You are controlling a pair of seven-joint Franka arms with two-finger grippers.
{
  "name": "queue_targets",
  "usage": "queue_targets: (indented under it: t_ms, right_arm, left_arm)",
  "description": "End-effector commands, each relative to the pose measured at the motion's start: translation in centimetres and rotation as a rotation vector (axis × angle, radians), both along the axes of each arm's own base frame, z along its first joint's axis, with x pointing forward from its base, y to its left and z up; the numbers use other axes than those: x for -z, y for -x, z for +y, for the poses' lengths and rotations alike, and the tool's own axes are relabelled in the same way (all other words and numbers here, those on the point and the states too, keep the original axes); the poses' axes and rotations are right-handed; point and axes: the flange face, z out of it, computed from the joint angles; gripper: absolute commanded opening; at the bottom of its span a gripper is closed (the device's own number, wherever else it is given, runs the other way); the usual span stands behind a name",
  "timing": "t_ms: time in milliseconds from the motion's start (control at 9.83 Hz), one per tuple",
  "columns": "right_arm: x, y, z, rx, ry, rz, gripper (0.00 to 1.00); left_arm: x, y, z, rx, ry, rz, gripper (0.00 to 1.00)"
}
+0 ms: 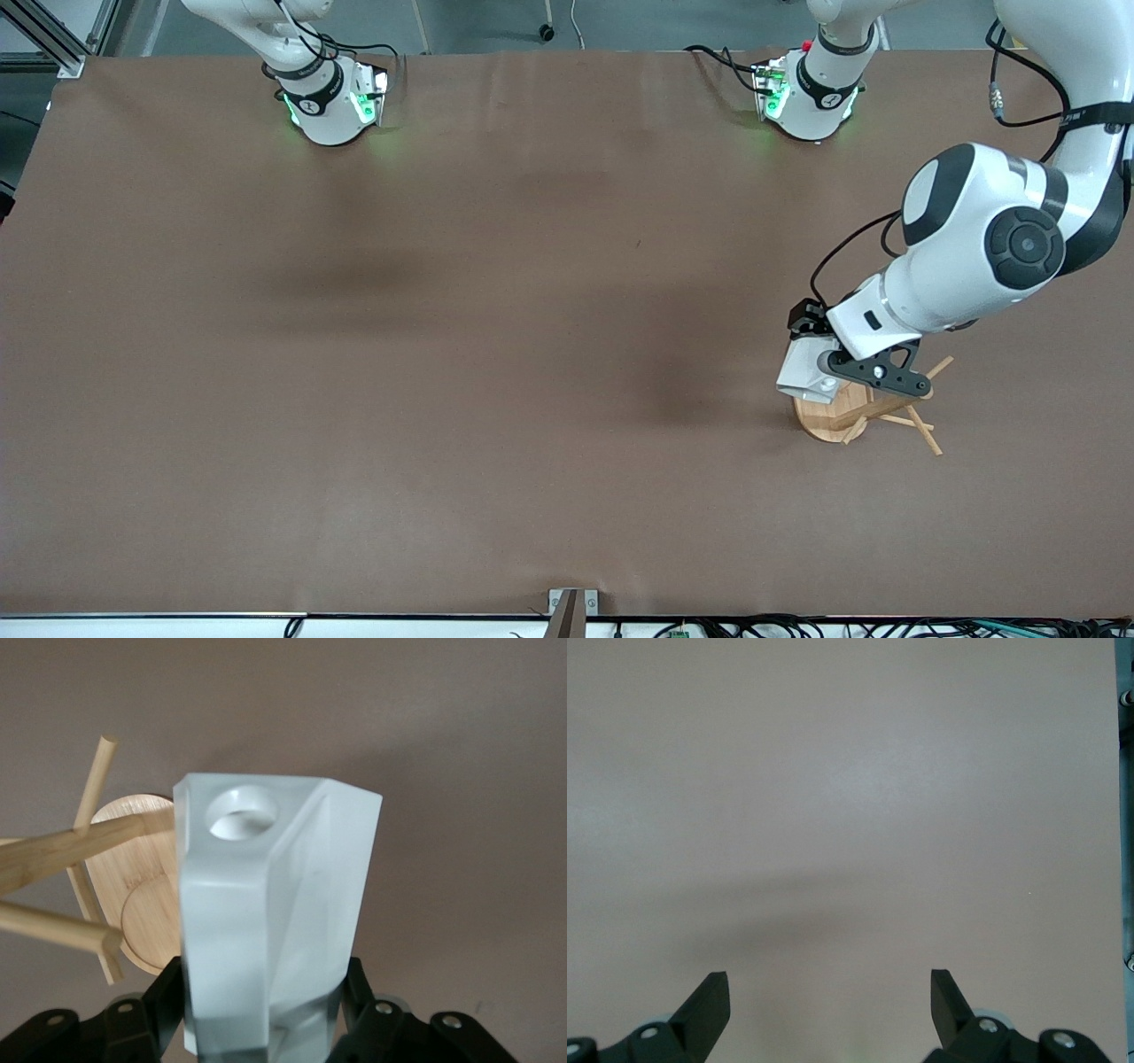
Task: Hang cup on rack
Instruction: 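Lower the cup with the left gripper, threading its handle onto a peg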
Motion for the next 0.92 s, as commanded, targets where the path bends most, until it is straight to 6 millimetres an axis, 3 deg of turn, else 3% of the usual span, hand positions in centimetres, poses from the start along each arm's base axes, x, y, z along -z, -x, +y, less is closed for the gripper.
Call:
queue_targets:
  t_ms: [0, 610, 814]
  right_arm:
    - [0.2, 0.7, 0.0, 0.016, 0.010, -0.015, 1.00]
    - [0.3, 0.2, 0.5, 0.004, 0.013, -0.031, 1.00]
    - [0.3, 0.2, 0.5, 0.004, 0.013, -0.029, 1.00]
  left_arm:
    - [1.7, -0.5, 0.6, 0.022, -0.007, 0.009, 0.27]
    - [1.4, 0.0, 1.6, 0.013, -0.028, 0.039, 0.26]
    - [1.5, -0.1, 2.9, 0.026, -0.026, 0.041, 0.26]
